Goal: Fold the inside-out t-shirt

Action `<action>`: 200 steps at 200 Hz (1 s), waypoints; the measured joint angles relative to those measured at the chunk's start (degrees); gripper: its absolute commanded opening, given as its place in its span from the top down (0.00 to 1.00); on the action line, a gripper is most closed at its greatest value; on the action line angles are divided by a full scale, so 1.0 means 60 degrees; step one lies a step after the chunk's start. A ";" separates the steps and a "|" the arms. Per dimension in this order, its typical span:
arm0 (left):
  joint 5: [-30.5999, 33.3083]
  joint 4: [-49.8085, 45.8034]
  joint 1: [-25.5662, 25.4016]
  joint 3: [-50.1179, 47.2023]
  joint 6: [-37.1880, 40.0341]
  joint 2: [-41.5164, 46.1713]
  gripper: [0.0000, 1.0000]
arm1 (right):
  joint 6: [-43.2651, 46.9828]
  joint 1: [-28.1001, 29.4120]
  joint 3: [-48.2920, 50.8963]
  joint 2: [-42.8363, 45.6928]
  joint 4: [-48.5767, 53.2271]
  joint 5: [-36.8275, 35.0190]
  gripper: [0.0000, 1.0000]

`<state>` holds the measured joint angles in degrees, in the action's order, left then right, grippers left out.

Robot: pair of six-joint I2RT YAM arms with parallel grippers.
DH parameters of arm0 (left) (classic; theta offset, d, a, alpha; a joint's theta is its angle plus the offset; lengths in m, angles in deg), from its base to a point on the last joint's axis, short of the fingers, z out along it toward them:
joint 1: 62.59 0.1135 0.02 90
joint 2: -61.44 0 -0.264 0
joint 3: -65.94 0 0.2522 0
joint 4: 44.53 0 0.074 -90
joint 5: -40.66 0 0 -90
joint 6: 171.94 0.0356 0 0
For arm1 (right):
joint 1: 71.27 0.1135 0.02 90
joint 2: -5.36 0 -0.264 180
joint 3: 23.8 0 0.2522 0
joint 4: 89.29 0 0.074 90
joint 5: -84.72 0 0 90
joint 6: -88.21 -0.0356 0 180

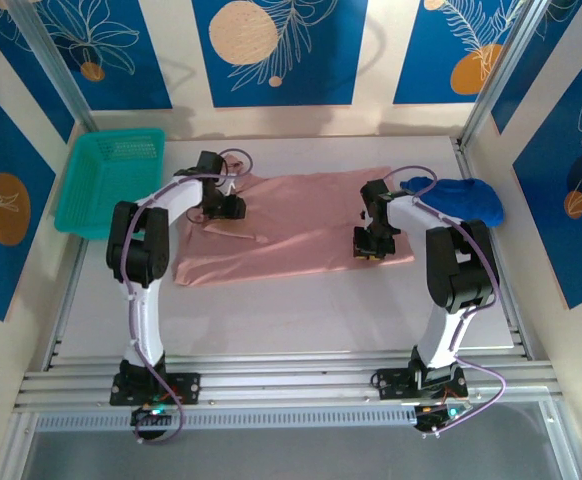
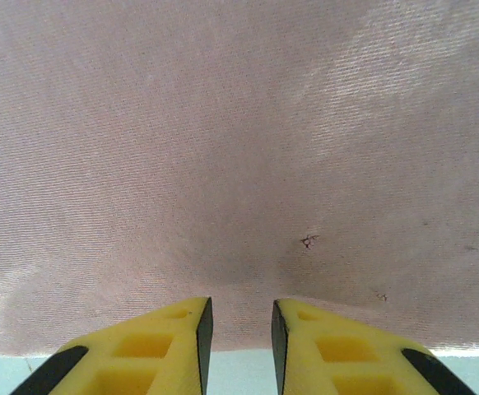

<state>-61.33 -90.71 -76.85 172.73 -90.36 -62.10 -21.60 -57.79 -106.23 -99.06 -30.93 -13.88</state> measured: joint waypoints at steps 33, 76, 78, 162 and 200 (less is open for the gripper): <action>-0.0124 -0.0025 -0.0106 0.0226 0.0080 -0.0178 0.72 | 0.0000 0.0000 0.0000 -0.0004 -0.0004 -0.0004 0.72; -0.0262 -0.0233 -0.0127 0.0681 0.0109 -0.0452 0.89 | 0.0029 0.0000 0.0000 -0.0004 -0.0007 -0.0004 0.72; -0.0262 -0.0244 -0.0127 0.0699 0.0131 -0.0459 0.89 | 0.0029 0.0000 0.0000 -0.0004 -0.0007 -0.0004 0.72; -0.0069 -0.1319 -0.0794 0.3483 0.0302 -0.1585 0.82 | 0.0033 0.0000 0.0000 -0.0007 -0.0036 -0.0004 0.72; 0.0084 -0.1887 -0.0929 0.4870 0.0430 -0.2594 0.55 | 0.0036 0.0000 0.0000 -0.0007 -0.0033 0.0000 0.72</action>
<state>-60.83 -102.03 -82.42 201.96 -87.78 -77.67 -21.39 -57.79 -106.23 -99.11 -31.12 -13.88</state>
